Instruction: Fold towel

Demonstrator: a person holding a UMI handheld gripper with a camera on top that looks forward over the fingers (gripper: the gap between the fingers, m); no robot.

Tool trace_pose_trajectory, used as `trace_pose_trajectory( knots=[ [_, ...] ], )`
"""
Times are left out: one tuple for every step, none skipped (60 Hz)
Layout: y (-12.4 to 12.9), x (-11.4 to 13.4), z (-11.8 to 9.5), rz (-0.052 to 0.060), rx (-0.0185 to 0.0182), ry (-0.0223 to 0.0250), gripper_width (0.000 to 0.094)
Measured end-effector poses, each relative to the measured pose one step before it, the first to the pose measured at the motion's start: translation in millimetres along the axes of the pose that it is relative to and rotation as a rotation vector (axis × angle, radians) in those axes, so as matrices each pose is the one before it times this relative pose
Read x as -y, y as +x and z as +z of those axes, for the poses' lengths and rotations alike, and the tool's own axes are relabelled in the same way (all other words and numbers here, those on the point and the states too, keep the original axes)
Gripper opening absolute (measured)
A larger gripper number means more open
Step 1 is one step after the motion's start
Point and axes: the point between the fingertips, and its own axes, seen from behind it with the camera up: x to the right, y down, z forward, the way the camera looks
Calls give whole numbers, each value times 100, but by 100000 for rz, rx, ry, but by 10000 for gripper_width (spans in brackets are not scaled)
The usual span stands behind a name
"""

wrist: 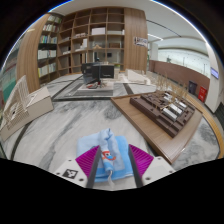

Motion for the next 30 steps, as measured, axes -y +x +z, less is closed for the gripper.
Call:
trace_pose_trajectory(
  knots=[
    [67, 16, -281, 260, 323, 165, 695],
    [96, 58, -327, 220, 618, 249, 778],
    [-11, 102, -307, 308, 598, 423, 883],
    [38, 92, -327, 408, 388, 390, 865],
    [63, 60, -374, 369, 381, 360, 846],
    [12, 55, -434, 291, 459, 242, 826],
    [29, 2, -449, 225, 325, 118, 819],
    [89, 26, -511, 284, 13, 234, 818],
    [15, 45, -430, 246, 85, 560, 823],
    [56, 127, -794, 184, 118, 676, 827],
    [-17, 143, -672, 108, 193, 922, 828],
    [-3, 157, -657, 66, 239, 972, 833],
    [-12, 122, -734, 129, 170, 898, 832],
    [-55, 117, -778, 261, 212, 800, 835],
    [-90, 92, -816, 337, 156, 757, 833],
    [-44, 88, -476, 451, 287, 845, 832],
    [-193, 35, -987, 406, 306, 523, 833],
    [-254, 24, -863, 488, 524, 631, 831],
    [-277, 32, -885, 548, 625, 589, 833],
    [-294, -6, -864, 667, 579, 551, 833],
    [-292, -27, -922, 641, 514, 549, 833],
    [-352, -57, -880, 561, 588, 535, 834],
    [-404, -87, -856, 399, 695, 464, 834],
    [-393, -136, -723, 308, 782, 471, 833],
    [-379, -123, -829, 203, 714, 245, 833],
    [-397, -116, -803, 84, 624, 234, 834],
    [-440, -160, -756, -132, 659, 207, 831],
    [-472, -157, -723, -288, 685, 281, 832],
    [-439, -146, -676, -424, 672, 267, 833],
    [-423, -136, -601, -593, 600, 180, 832]
  ],
)
